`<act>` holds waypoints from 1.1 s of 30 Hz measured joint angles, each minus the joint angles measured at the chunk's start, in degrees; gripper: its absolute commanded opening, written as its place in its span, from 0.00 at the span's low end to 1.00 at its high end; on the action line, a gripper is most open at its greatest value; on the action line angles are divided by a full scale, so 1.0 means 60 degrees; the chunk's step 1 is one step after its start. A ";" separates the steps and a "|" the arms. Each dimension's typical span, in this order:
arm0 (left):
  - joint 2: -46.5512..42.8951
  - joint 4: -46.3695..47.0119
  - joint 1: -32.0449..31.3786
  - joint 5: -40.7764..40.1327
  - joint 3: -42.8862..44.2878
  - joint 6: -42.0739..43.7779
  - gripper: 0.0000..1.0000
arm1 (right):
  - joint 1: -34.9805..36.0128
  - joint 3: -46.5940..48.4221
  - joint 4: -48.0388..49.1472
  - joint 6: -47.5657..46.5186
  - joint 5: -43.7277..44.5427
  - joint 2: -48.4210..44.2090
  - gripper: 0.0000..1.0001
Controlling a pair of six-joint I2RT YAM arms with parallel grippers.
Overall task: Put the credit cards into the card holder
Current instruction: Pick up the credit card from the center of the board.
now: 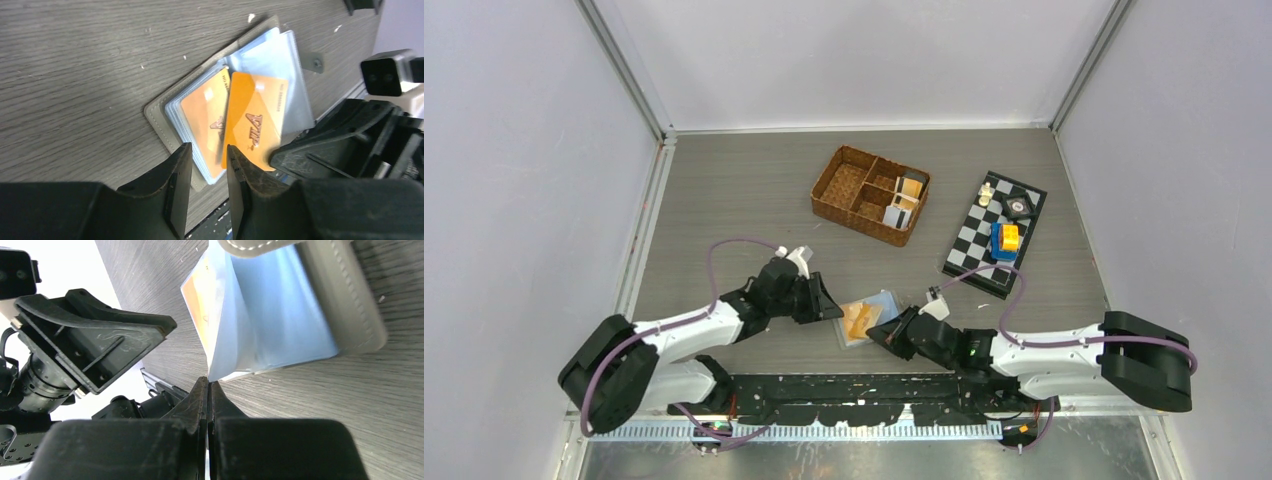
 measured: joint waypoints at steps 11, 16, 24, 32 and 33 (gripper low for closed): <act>-0.1719 -0.0874 0.0634 0.0623 0.0015 0.0069 0.37 | 0.0106 -0.0033 0.0189 0.0044 -0.0321 -0.0514 0.01; -0.1759 -0.1031 0.0998 0.1224 0.0051 0.0062 0.40 | 0.0106 0.0117 0.0018 -0.0222 -0.0561 -0.0801 0.00; -0.1909 -0.1060 0.1453 0.2106 0.0251 0.0058 0.48 | 0.0142 0.0743 0.0004 -0.1137 -0.0827 -0.1053 0.00; -0.2608 -0.0514 0.1472 0.2994 0.0251 -0.0098 0.56 | 0.0142 0.0783 -0.0058 -0.2546 -0.0594 -0.1923 0.00; -0.2645 -0.0426 0.1472 0.3089 0.0251 -0.0146 0.56 | 0.0142 0.0798 -0.0051 -0.2754 -0.0579 -0.2040 0.00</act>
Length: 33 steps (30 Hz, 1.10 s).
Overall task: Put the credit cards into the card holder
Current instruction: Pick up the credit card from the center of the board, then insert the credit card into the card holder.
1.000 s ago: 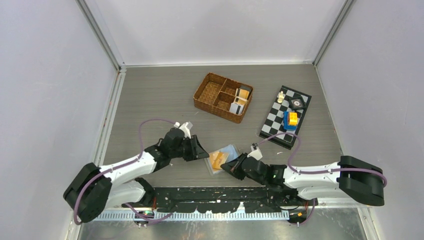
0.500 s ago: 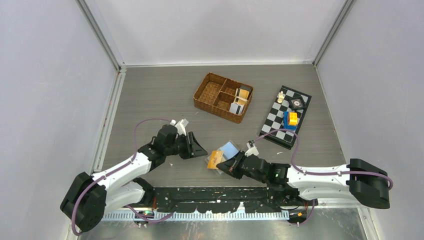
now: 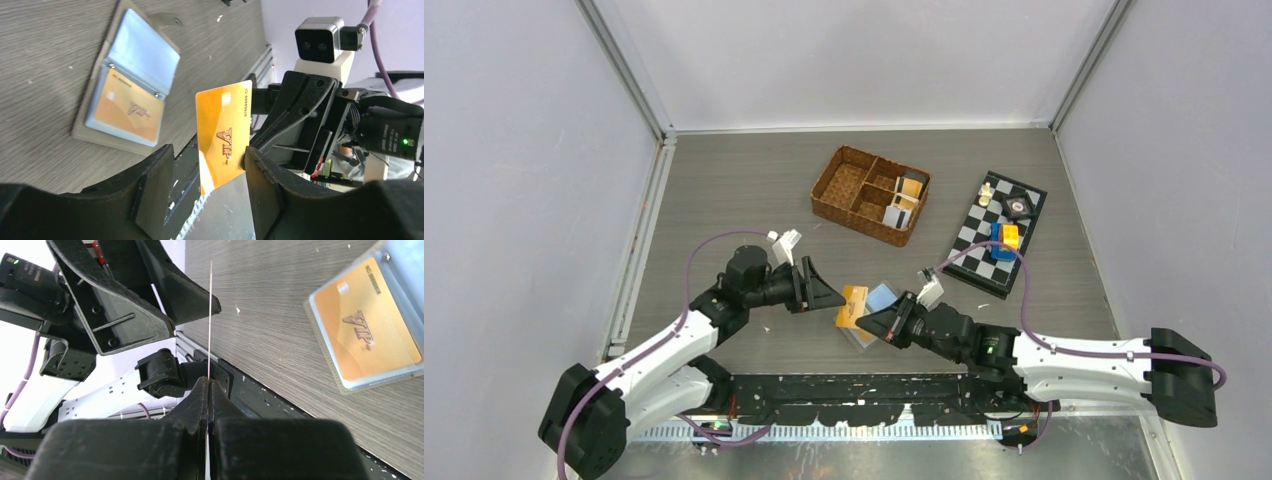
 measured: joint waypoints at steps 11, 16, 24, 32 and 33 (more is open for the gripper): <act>-0.0288 0.1304 0.0000 0.0943 -0.0339 -0.0856 0.44 | 0.0000 0.0036 0.0291 -0.1453 -0.0095 -0.0729 0.01; -0.0328 0.1759 0.0000 0.1096 -0.0452 -0.1151 0.19 | 0.0000 0.0036 0.0732 -0.1712 -0.0379 -0.0579 0.01; -0.0368 0.2448 0.0004 0.1242 -0.0707 -0.1574 0.00 | -0.0004 0.0142 0.0120 -0.1851 -0.0288 -0.0499 0.56; -0.0634 0.1759 0.0113 0.0535 -0.0933 -0.1351 0.00 | -0.0667 0.2754 -0.4925 -0.3064 0.1202 -0.1169 0.76; -0.0729 0.1526 0.0131 0.0346 -0.0933 -0.1264 0.00 | -0.0998 0.3224 -0.5541 -0.3293 0.1282 -0.1024 0.75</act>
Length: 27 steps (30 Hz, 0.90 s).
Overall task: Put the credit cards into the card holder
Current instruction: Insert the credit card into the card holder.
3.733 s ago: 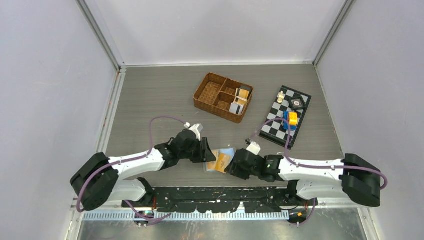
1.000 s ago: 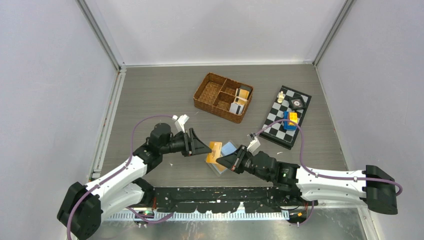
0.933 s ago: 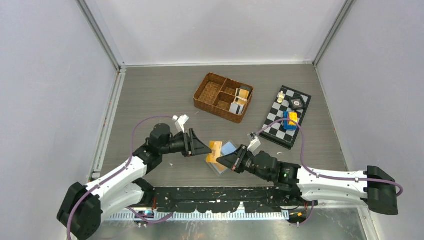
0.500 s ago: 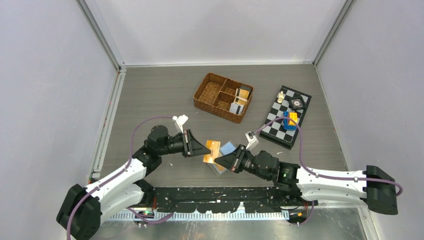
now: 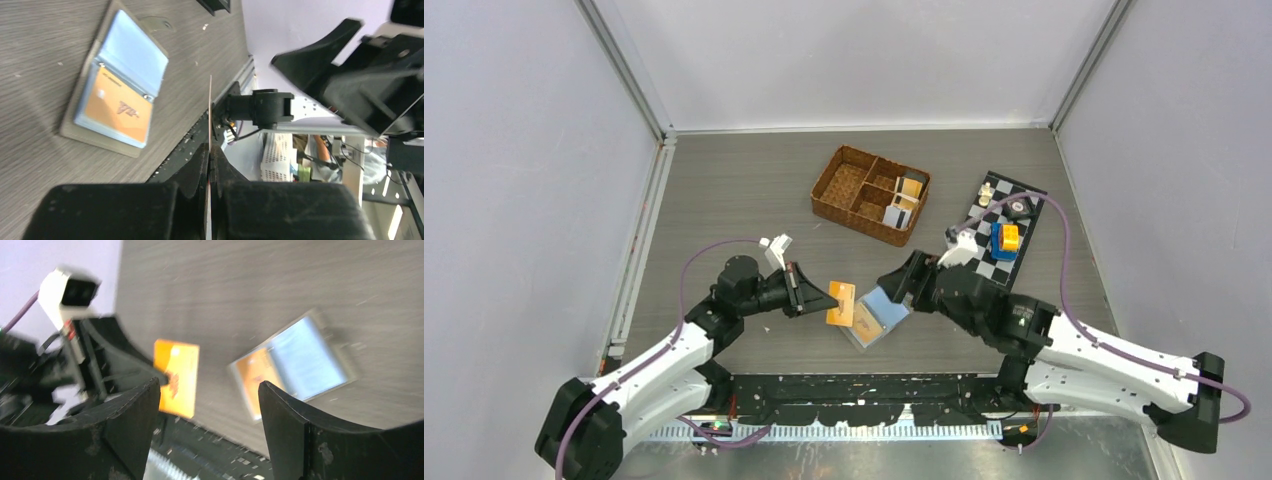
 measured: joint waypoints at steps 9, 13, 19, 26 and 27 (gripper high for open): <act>0.0095 -0.1435 0.0415 -0.0710 0.0011 0.0525 0.00 | -0.2255 0.2135 -0.2841 -0.2503 -0.0568 0.3566 0.58; 0.0229 -0.1643 0.0608 -0.0721 0.0011 0.0685 0.00 | -0.2255 0.2685 -0.3541 -0.3464 -0.0583 0.5260 0.54; 0.0463 -0.1734 0.0820 -0.0652 0.0011 0.0783 0.00 | -0.2255 0.3512 -0.3829 -0.4422 -0.0455 0.6521 0.43; 0.0546 -0.1719 0.1060 -0.0463 0.0011 0.0925 0.00 | -0.2255 0.3869 -0.3836 -0.4870 -0.0455 0.7461 0.36; 0.0554 -0.1716 0.1096 -0.0430 0.0011 0.0929 0.00 | -0.2255 0.3872 -0.3832 -0.4896 -0.0455 0.7566 0.35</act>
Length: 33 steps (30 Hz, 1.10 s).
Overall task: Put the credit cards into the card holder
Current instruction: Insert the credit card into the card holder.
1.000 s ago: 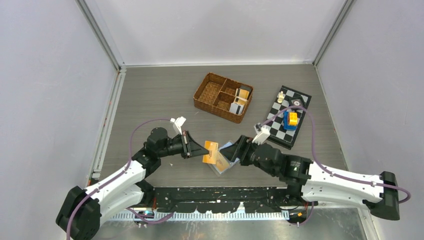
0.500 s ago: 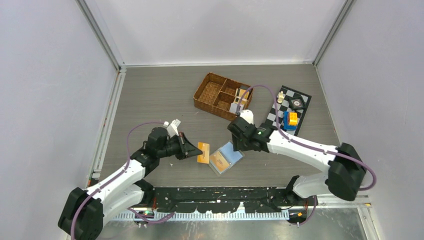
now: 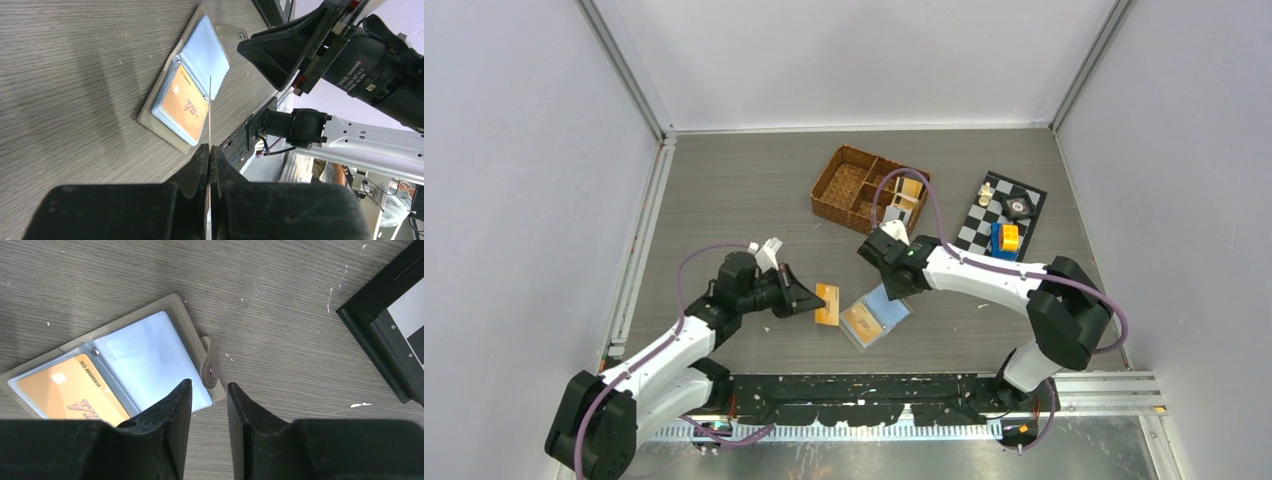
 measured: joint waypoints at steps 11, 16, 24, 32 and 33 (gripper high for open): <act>0.0029 0.0011 0.0219 0.0306 -0.0004 0.0011 0.00 | -0.0004 0.0401 0.0204 -0.0288 0.0069 0.1045 0.08; 0.0029 0.0007 0.0339 0.0423 -0.0004 0.0044 0.00 | -0.0007 0.0619 0.0025 -0.0171 0.0175 0.1209 0.00; 0.1067 0.0073 0.1064 0.1140 0.0364 0.0401 0.00 | -0.0047 0.0656 -0.0925 0.2084 -0.0193 0.0925 0.00; 0.2838 -0.0372 0.1661 0.2208 0.2065 0.1574 0.00 | 0.0681 0.0397 -0.1330 0.4761 -0.0794 0.0597 0.00; 0.2925 -0.0390 0.1657 0.2299 0.2222 0.1716 0.00 | 0.0874 0.0397 -0.1311 0.5049 -0.0827 0.0601 0.00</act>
